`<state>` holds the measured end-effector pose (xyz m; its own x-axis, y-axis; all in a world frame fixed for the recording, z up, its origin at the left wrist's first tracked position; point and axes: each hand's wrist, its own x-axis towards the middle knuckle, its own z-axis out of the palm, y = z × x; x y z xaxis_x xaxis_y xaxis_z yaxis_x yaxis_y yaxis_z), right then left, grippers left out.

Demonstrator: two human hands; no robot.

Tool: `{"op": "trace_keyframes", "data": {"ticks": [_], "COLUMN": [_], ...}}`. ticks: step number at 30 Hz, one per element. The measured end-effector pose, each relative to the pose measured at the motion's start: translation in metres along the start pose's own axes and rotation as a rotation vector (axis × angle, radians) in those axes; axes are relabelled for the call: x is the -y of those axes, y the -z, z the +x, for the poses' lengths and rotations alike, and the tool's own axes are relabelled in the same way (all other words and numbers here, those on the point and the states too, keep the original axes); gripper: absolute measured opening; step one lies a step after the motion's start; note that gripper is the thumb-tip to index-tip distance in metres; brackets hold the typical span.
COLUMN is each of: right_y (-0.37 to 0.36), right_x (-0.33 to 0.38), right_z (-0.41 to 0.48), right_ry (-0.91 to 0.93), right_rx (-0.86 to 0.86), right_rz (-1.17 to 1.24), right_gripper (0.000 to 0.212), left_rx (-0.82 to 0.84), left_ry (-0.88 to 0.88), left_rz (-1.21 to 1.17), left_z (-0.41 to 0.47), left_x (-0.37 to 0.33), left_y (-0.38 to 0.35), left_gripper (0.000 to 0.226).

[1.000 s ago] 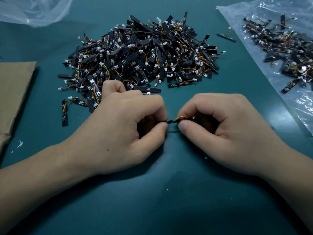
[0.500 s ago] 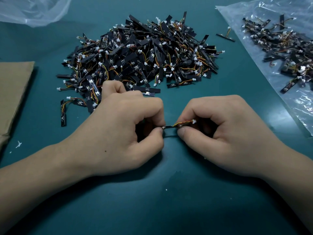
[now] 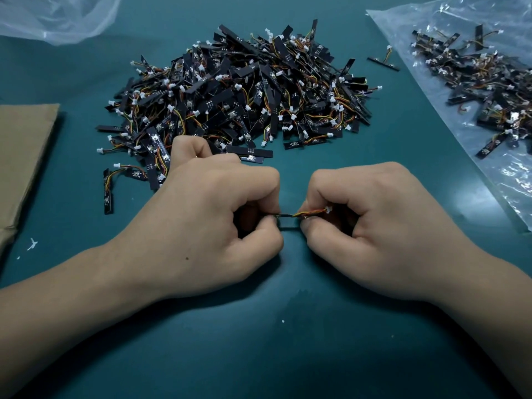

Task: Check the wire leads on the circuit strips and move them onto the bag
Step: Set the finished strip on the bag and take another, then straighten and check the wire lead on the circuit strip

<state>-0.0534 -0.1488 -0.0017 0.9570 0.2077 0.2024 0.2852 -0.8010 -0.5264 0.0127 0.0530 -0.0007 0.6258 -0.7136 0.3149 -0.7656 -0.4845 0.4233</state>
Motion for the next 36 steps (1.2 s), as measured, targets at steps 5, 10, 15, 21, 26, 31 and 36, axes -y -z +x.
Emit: {"op": "trace_keyframes", "data": {"ticks": [5, 10, 15, 21, 26, 31, 36], "right_y": [0.0001, -0.0029, -0.0027, -0.0028, -0.0014, -0.0005, 0.0006], "right_x": [0.0043, 0.0094, 0.0068, 0.0063, 0.0066, 0.0073, 0.0070], "right_z": [0.0010, 0.0014, 0.0024, 0.0022, 0.0028, 0.0019, 0.0014], "right_ry": [-0.004, 0.004, -0.009, -0.014, -0.019, -0.037, -0.024], "right_rx": [0.006, -0.008, 0.000, 0.010, 0.026, 0.026, 0.044], "right_rz": [-0.034, -0.041, 0.008, 0.008, 0.026, 0.020, 0.026], "right_gripper": [0.012, 0.015, 0.015, 0.016, 0.018, 0.016, 0.021], "left_rx": [-0.007, -0.013, -0.007, -0.001, 0.015, 0.014, -0.001], "left_ry": [-0.013, -0.019, -0.017, -0.009, -0.008, -0.021, -0.007], "left_rz": [0.055, 0.034, 0.027, 0.005, 0.016, -0.014, -0.063], "left_z": [-0.0005, -0.0009, -0.0002, 0.0004, 0.0006, 0.0002, -0.0001], "left_x": [-0.0007, -0.0004, -0.0003, 0.0002, -0.0003, -0.0005, 0.0014], "left_y": [-0.0016, 0.0011, 0.0007, 0.0018, 0.0022, 0.0029, 0.0047], "left_gripper": [0.009, 0.009, 0.010, 0.010, 0.011, 0.012, 0.010]}}
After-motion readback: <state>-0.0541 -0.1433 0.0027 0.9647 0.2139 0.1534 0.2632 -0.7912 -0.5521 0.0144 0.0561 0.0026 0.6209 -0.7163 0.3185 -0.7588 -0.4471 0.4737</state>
